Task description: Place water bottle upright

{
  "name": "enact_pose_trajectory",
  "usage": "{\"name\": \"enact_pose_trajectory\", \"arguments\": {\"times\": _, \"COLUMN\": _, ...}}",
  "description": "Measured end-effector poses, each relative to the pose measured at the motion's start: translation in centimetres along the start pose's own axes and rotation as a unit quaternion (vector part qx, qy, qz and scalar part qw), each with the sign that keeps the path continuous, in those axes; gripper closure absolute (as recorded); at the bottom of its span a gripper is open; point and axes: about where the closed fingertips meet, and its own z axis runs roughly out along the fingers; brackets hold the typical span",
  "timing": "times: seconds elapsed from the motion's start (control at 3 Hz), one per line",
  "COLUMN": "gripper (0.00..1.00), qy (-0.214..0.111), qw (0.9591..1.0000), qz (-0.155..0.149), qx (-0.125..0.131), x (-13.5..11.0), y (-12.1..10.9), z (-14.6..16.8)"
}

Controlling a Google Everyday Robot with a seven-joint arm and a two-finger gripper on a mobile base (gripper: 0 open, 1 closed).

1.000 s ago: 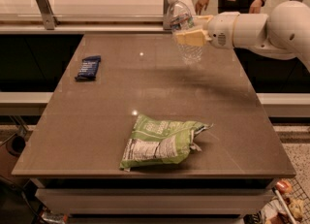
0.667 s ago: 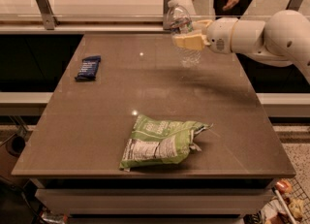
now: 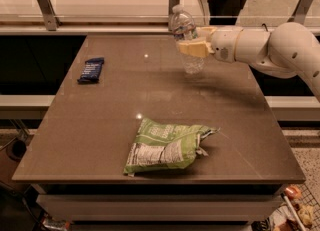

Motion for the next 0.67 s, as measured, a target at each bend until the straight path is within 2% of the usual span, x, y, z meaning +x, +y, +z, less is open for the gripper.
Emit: {"name": "enact_pose_trajectory", "arguments": {"times": 0.67, "gripper": 1.00, "qy": -0.001, "qw": 0.9999, "qz": 0.012, "qx": 0.005, "x": 1.83, "y": 1.40, "z": 0.08}}
